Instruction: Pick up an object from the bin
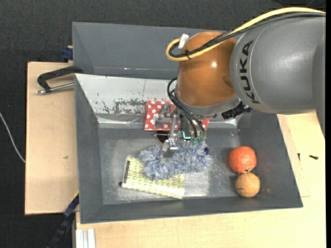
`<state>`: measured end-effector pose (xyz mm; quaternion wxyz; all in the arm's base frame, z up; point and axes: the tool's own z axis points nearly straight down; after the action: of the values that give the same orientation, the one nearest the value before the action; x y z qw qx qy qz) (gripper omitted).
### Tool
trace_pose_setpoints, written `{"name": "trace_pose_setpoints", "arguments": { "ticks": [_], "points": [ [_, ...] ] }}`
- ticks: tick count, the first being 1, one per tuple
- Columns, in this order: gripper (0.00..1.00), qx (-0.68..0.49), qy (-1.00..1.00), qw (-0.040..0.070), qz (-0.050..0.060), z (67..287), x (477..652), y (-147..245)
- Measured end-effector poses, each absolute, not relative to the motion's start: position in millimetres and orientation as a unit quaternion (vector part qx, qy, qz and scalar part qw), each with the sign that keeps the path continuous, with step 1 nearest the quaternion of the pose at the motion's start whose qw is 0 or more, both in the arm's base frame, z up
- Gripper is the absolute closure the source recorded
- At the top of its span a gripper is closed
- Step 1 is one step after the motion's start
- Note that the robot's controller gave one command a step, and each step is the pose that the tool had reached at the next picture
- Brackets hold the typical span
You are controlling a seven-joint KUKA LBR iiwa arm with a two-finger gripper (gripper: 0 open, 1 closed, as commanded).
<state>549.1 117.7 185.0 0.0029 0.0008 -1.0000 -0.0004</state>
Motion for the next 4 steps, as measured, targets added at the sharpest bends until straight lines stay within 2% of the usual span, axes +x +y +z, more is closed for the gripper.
{"name": "trace_pose_setpoints", "arguments": {
  "ticks": [1,2,3,4],
  "points": [
    [0.00,0.000,-1.000,-0.001,-0.001,189,550.9,117],
    [0.00,0.034,-0.999,-0.003,-0.001,118,539.9,92],
    [0.00,0.074,-0.997,-0.001,-0.001,123,548.1,88],
    [0.00,0.052,-0.999,-0.003,-0.001,140,560.3,93]
  ]
}}
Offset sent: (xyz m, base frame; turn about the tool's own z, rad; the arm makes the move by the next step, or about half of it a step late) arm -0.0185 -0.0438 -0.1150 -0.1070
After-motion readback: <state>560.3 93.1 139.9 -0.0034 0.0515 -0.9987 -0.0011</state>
